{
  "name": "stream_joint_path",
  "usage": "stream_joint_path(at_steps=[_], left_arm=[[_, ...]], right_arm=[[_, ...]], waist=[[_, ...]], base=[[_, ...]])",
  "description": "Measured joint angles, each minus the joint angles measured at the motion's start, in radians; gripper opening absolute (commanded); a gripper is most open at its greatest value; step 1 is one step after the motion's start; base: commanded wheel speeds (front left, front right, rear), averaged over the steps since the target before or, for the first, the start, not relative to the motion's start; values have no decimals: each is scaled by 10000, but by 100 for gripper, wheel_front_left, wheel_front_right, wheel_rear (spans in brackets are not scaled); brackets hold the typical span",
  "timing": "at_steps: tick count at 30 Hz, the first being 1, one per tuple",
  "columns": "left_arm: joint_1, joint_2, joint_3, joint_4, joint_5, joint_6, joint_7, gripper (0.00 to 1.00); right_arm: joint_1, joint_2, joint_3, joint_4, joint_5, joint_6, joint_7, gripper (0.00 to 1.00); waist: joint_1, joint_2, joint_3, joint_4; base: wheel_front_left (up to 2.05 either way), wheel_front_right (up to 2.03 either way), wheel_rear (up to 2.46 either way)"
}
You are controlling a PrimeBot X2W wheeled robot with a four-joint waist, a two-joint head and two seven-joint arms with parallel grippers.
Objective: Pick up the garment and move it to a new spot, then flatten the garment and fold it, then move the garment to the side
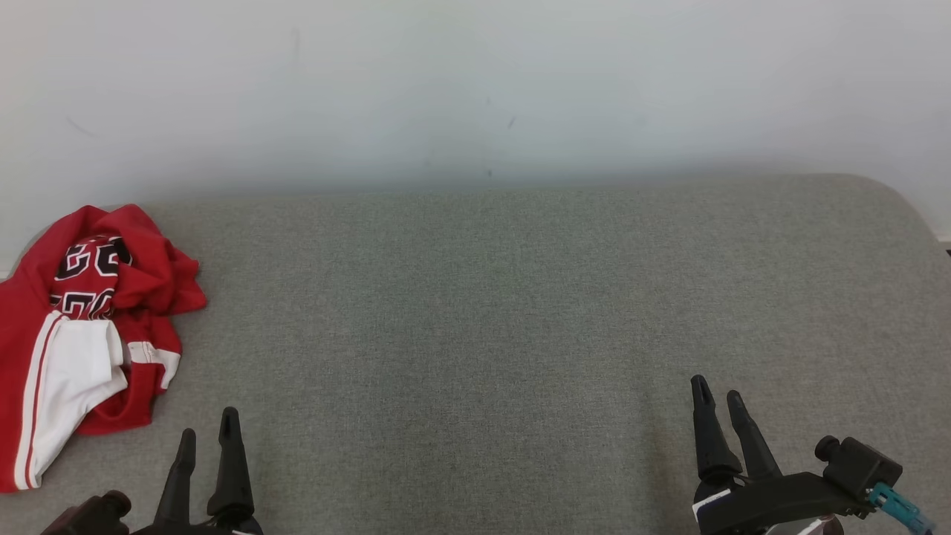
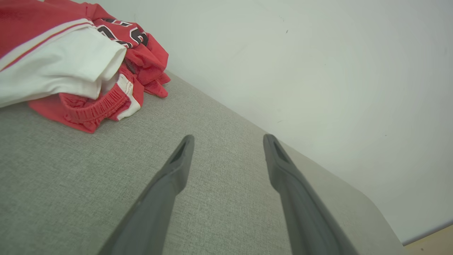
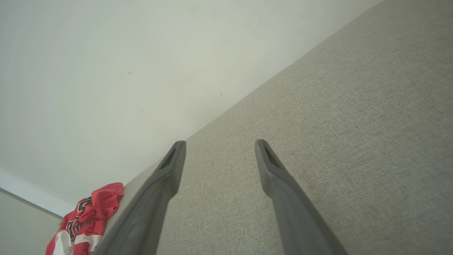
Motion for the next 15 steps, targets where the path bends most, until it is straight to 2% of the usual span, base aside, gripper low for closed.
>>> stream_joint_path(at_steps=[15], left_arm=[[35,73,-27,73,1528,-15,-418,100]], right_arm=[[-8,2,21,155,-1597,0,-403,100]], waist=[[0,0,4,43]], base=[[0,0,0]])
